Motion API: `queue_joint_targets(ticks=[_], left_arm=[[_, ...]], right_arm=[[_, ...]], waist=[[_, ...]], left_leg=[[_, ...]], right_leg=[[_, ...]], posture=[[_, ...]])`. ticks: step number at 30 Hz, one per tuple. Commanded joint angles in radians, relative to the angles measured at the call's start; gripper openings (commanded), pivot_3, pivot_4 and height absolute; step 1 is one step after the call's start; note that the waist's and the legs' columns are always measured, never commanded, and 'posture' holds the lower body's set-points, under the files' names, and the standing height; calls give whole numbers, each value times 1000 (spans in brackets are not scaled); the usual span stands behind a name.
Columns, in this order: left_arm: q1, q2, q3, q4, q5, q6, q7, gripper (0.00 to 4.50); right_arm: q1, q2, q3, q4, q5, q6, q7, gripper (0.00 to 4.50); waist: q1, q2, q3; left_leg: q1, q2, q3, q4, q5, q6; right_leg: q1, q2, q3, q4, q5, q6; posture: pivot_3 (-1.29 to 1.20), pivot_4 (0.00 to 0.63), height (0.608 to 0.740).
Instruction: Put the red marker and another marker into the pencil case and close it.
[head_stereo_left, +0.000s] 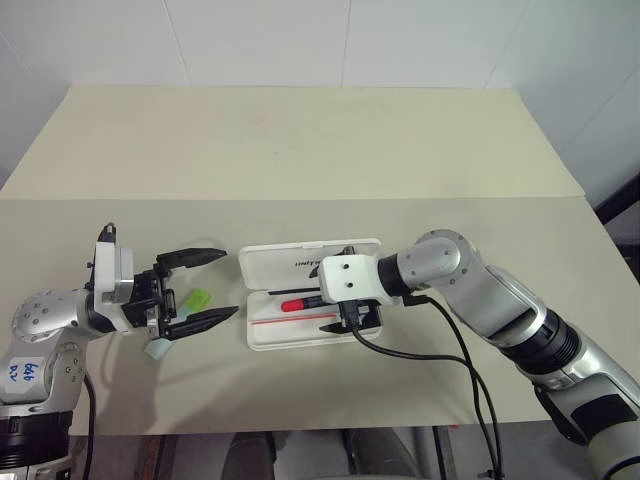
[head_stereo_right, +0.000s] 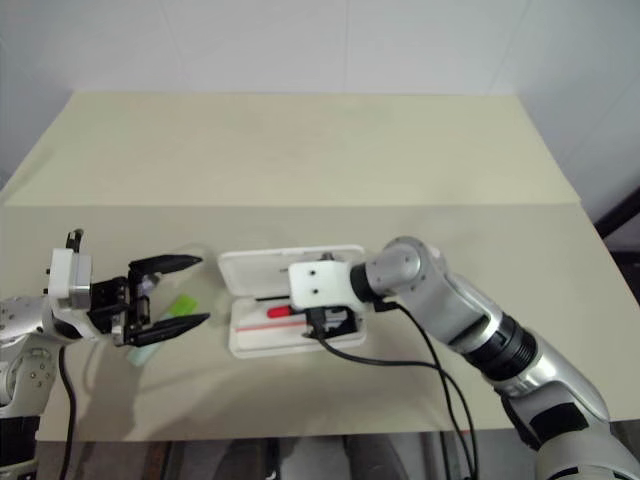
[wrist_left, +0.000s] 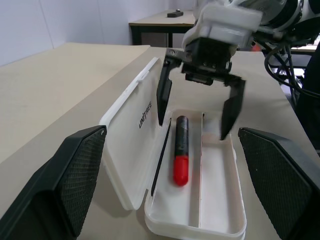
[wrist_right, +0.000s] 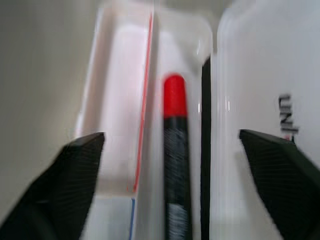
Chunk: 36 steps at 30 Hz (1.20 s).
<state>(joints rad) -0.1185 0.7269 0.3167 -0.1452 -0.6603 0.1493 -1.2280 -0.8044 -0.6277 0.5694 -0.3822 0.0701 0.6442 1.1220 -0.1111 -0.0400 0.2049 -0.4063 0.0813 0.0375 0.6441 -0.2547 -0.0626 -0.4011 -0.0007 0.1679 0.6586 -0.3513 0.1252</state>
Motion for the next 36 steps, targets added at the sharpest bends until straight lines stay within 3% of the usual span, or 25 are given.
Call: queue_joint_targets(ticks=[1,8,14,18,25,36], left_arm=[[8,4,27,-39,-11,-11,14,4500],[61,-5,44,-97,3,2,103,4500],[173,6,109,-193,13,90,263,4500],[243,5,139,-245,31,154,359,4500],[345,6,160,-328,48,286,494,4500],[412,9,156,-409,51,463,613,4500]], right_arm=[[14,0,-62,-64,64,37,20,4452],[61,-30,-167,-115,189,92,44,4452],[133,-123,-289,-134,316,56,128,4452],[221,-93,-421,-65,416,-47,148,4452],[346,-89,-527,12,502,-200,230,4452],[417,-105,-541,97,478,-305,234,4452]], waist=[[0,0,0],[0,0,0],[0,-1,0],[1,-2,0],[2,-3,0],[0,-3,-1]], left_leg=[[0,0,0,0,0,0],[0,0,0,0,0,0],[0,0,0,-1,0,0],[1,0,-1,-1,0,0],[2,-1,-1,-1,0,0],[3,-1,-1,-1,-1,0]], right_leg=[[0,0,0,0,0,0],[0,0,0,0,0,0],[2,-1,0,-3,0,0],[3,0,0,-3,0,0],[5,-1,0,-5,0,1],[6,-1,0,-5,0,1]], posture=[[0,150,740],[0,150,740],[0,150,740],[0,150,740],[0,150,740],[0,150,740]])
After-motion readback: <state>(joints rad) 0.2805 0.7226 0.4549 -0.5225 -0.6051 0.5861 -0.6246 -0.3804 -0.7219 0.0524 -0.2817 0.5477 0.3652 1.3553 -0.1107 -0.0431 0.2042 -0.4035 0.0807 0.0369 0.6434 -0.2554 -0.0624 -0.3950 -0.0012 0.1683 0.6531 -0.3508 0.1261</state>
